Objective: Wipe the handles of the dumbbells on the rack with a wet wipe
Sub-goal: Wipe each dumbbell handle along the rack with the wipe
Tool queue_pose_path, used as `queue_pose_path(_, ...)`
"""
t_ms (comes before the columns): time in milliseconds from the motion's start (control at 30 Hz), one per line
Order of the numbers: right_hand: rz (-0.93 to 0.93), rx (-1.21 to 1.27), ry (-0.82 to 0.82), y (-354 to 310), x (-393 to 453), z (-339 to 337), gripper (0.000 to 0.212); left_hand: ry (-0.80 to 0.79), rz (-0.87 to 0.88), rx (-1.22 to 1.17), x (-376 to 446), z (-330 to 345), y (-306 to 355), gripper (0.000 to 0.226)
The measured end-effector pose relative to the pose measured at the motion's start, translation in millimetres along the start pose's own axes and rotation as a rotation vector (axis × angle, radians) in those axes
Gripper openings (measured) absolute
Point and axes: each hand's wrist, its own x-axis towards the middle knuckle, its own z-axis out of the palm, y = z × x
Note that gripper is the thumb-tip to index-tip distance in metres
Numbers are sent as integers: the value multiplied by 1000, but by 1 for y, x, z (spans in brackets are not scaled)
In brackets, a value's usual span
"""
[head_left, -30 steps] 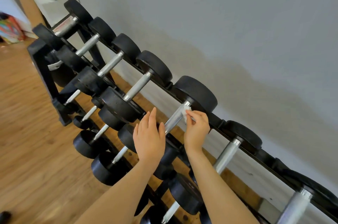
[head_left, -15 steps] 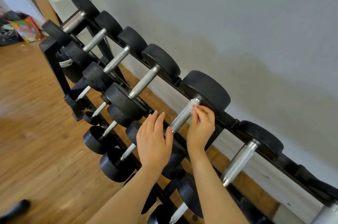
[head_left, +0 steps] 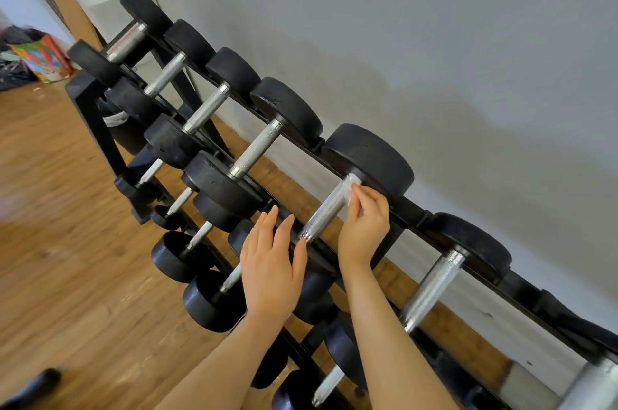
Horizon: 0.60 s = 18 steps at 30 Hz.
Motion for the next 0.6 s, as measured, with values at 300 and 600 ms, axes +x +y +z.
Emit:
queue_pose_path(300,-51,-47,-10,4,-6,2,25,23,18,15,1,2,-1,51)
queue_pose_path(600,-66,-31,-13,5,-16,2,26,52,27,-2,1,1,-1,48)
